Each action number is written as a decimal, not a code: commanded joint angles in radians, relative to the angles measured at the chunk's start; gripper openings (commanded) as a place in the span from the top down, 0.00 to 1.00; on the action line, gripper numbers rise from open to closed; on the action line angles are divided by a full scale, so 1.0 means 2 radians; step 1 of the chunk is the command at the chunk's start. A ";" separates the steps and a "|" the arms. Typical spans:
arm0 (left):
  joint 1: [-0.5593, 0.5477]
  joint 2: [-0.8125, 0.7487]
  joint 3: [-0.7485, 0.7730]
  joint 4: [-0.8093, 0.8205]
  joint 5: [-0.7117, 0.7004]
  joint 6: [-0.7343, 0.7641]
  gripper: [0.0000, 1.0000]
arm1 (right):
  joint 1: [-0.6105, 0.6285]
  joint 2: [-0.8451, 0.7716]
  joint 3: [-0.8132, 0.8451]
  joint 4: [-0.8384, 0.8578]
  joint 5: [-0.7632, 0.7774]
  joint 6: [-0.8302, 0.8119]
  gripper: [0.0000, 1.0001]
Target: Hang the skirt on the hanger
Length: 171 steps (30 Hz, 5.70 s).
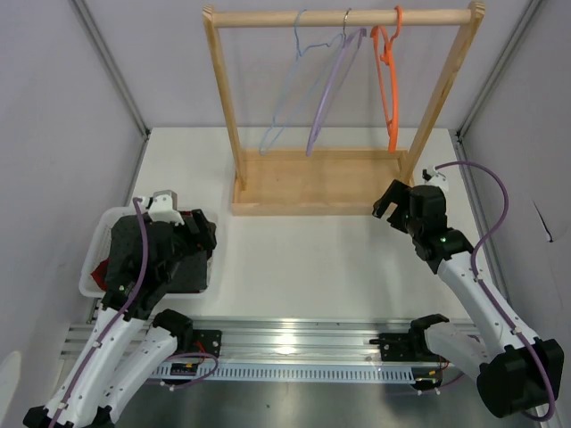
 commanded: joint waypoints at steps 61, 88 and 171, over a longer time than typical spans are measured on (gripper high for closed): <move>0.004 0.083 0.294 -0.096 -0.088 -0.051 0.01 | 0.446 0.608 0.562 0.091 -0.031 0.050 0.34; 0.004 0.069 0.295 -0.084 -0.114 -0.030 0.02 | 0.436 0.538 0.634 0.162 -0.045 0.003 1.00; -0.102 0.133 0.233 -0.021 0.037 -0.052 0.26 | 0.460 0.282 0.292 -0.357 0.298 0.151 0.49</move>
